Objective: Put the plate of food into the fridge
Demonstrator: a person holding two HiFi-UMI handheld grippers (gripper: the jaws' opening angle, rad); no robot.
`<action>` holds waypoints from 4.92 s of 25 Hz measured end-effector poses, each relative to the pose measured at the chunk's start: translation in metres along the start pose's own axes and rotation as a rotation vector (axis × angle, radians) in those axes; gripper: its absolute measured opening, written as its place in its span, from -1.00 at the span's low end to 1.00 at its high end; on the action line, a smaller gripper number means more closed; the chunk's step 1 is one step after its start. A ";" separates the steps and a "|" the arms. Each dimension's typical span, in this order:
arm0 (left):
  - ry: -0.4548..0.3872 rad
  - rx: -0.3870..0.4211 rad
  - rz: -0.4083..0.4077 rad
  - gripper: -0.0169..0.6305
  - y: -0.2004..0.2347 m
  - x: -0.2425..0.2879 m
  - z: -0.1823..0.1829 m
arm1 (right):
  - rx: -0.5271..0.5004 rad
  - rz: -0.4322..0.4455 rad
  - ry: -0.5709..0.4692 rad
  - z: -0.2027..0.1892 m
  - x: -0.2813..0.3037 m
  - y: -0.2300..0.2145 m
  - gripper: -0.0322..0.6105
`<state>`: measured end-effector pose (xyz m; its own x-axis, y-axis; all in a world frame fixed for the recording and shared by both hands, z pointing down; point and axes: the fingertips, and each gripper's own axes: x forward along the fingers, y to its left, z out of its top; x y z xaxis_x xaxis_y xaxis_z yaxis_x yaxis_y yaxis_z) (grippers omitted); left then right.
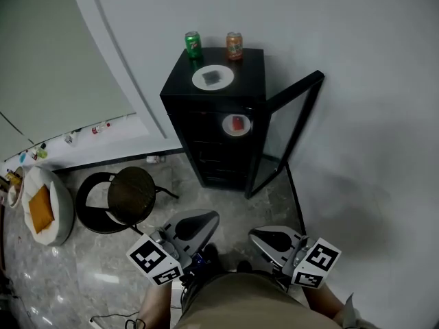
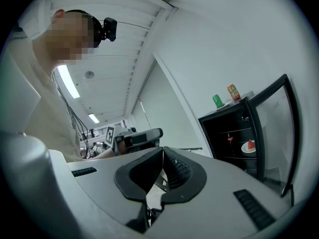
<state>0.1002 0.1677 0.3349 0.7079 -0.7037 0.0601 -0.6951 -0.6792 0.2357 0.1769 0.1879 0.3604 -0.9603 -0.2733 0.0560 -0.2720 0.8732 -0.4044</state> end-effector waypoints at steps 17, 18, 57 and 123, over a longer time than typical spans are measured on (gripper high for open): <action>-0.039 -0.008 -0.021 -0.91 0.108 -0.053 0.019 | -0.037 -0.053 0.062 0.012 0.119 -0.003 -0.84; -0.042 -0.010 -0.028 -0.91 0.114 -0.055 0.019 | -0.037 -0.062 0.066 0.012 0.125 -0.004 -0.84; 0.009 0.014 0.016 -0.91 0.216 0.040 0.032 | 0.065 -0.084 0.094 0.050 0.170 -0.129 -0.84; 0.440 1.007 -0.011 -0.20 0.342 0.200 0.032 | 0.093 -0.188 0.052 0.085 0.183 -0.231 -0.84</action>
<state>0.0002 -0.2120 0.3967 0.5583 -0.6966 0.4506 -0.3309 -0.6850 -0.6491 0.0689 -0.0981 0.3859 -0.8957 -0.4046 0.1845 -0.4422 0.7673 -0.4643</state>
